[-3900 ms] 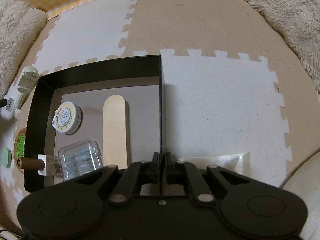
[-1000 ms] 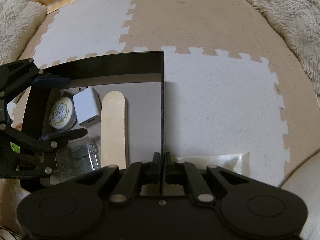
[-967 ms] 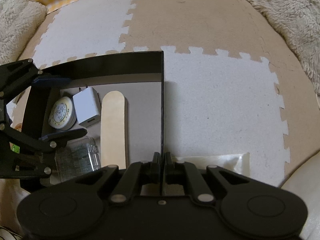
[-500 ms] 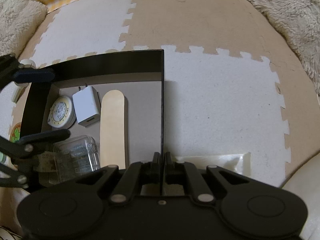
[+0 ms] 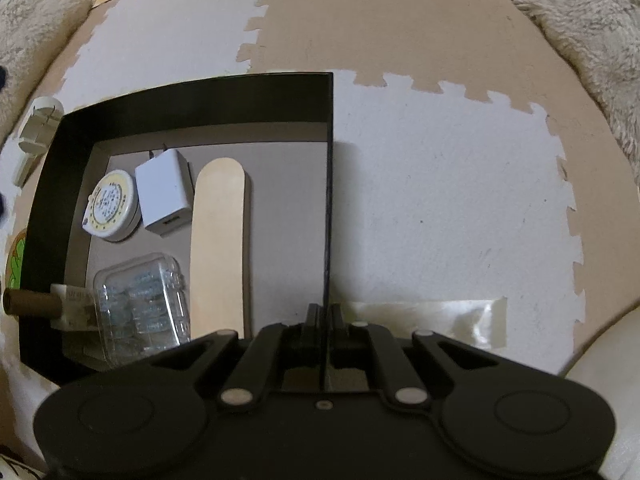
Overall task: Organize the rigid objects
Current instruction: 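Move the left tool to the white plastic holder and grasp its stem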
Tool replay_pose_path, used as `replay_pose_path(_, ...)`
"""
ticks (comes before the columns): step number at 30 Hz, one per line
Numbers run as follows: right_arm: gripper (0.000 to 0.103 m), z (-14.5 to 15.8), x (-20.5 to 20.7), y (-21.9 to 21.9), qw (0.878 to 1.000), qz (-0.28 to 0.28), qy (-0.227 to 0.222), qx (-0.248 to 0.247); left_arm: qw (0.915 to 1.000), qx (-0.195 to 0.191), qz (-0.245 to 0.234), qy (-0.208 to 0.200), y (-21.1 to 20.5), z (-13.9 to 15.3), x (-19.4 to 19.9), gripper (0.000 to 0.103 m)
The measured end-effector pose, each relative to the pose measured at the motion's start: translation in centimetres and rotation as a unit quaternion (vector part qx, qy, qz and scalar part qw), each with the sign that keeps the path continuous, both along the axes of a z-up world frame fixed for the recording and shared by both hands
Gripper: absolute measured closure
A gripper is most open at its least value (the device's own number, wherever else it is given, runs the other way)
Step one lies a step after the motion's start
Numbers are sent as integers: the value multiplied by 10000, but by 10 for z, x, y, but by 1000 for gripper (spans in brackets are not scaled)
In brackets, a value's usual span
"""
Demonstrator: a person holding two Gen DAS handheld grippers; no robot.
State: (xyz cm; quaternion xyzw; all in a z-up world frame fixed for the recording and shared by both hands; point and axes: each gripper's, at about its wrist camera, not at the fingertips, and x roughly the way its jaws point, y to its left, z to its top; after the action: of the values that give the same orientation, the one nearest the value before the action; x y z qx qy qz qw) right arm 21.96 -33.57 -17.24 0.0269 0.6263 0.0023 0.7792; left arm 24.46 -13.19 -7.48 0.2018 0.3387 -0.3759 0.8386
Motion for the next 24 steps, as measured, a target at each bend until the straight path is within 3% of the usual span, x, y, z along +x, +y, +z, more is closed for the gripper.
replay_pose_path(7, 99, -3, 0, 1, 10000, 53, -3, -11, 9962, -190, 834, -145, 41, 17, 13, 3)
replay_pose_path(14, 99, -3, -2, -3, 10000, 3, -42, 64, 9871, -249, 1571, -172, 76, 18, 25, 0)
replay_pose_path(18, 99, -3, -3, -5, 9999, -37, -53, 93, 9782, -292, 2057, -69, 95, 8, 36, 0)
replay_pose_path(24, 99, -4, -2, -10, 9998, -80, -69, 167, 9690, 10, 2462, 220, 116, -26, 52, 0)
